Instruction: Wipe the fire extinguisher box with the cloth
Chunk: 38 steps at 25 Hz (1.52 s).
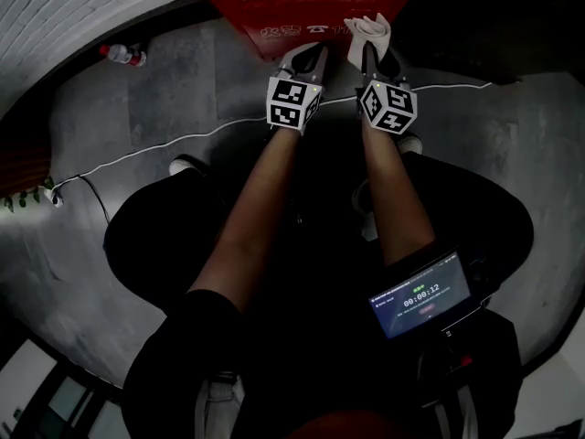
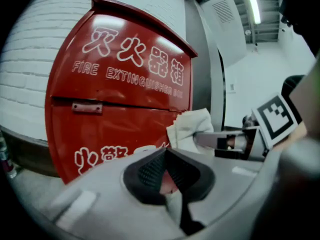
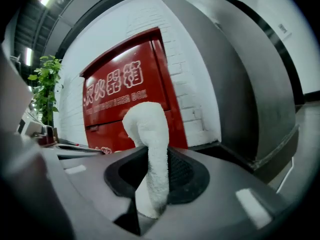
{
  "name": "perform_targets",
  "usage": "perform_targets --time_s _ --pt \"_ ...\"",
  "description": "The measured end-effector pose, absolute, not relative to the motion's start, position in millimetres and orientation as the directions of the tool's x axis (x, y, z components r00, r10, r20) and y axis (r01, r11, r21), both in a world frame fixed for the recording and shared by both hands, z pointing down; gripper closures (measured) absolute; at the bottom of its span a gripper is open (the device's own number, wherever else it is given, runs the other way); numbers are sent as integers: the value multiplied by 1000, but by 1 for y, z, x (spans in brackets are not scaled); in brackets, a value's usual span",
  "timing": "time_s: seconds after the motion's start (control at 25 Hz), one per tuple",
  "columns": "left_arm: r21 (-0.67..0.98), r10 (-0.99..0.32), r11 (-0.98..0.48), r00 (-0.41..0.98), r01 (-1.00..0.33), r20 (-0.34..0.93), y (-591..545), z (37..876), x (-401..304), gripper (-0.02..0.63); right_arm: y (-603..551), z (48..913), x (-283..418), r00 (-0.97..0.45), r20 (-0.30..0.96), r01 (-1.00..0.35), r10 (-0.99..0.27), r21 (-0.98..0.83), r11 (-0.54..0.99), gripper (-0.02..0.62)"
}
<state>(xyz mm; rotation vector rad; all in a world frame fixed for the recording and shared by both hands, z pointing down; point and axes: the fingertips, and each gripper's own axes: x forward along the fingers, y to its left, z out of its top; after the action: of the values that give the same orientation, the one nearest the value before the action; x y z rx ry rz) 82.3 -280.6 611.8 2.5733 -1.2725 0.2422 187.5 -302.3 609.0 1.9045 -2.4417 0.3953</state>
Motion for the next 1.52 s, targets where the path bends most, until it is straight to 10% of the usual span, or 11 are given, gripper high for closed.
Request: perform_targets --time_s 0.64,1.52 --pt "177 -826 -408 445 -895 346 -287 691 -59 606 -283 703 -17 -584 299 -812 -755 -230 536 502" --pt "198 -809 -407 453 -892 375 -314 745 -46 606 -317 758 -2 -536 363 -843 -763 -273 463 502"
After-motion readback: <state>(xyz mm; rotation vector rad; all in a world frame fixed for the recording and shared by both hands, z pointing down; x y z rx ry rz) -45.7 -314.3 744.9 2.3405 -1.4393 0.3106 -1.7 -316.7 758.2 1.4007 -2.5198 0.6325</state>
